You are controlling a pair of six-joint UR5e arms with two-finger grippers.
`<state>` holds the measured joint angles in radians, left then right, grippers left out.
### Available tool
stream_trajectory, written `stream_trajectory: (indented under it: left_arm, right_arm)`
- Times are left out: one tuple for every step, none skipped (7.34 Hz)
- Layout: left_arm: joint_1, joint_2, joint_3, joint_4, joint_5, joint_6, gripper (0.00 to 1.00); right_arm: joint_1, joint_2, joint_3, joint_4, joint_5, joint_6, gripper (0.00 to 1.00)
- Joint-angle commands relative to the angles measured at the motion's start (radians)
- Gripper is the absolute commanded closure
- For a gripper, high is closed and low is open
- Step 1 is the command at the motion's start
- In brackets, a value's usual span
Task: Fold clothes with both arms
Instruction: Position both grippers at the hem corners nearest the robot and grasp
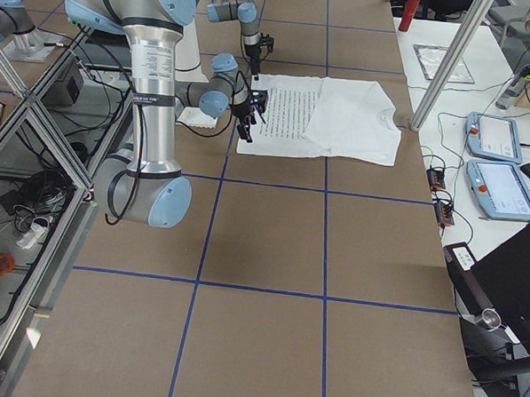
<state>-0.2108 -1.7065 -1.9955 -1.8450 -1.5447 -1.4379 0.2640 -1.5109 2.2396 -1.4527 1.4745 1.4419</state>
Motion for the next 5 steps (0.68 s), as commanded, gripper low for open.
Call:
stream_trajectory:
  left_arm:
    - [0.001, -0.001, -0.002, 0.0, 0.0, -0.004, 0.6]
    - [0.001, -0.001, -0.008, 0.0, 0.0, -0.004, 0.93]
    - [0.001, -0.001, -0.011, 0.001, 0.0, -0.004, 1.0]
    - [0.001, -0.001, -0.019, 0.001, 0.0, -0.004, 1.0]
    - [-0.002, 0.005, -0.063, 0.009, -0.005, 0.0, 1.0]
  right_arm:
    - [-0.003, 0.0, 0.0, 0.0, -0.002, 0.0, 0.0]
    - [-0.003, 0.0, 0.0, 0.0, -0.002, 0.0, 0.0]
    - [-0.003, 0.0, 0.0, 0.0, -0.002, 0.0, 0.0]
    - [-0.003, 0.0, 0.002, 0.0, -0.002, 0.0, 0.0]
    - [-0.003, -0.002, 0.0, 0.0, -0.002, 0.0, 0.0]
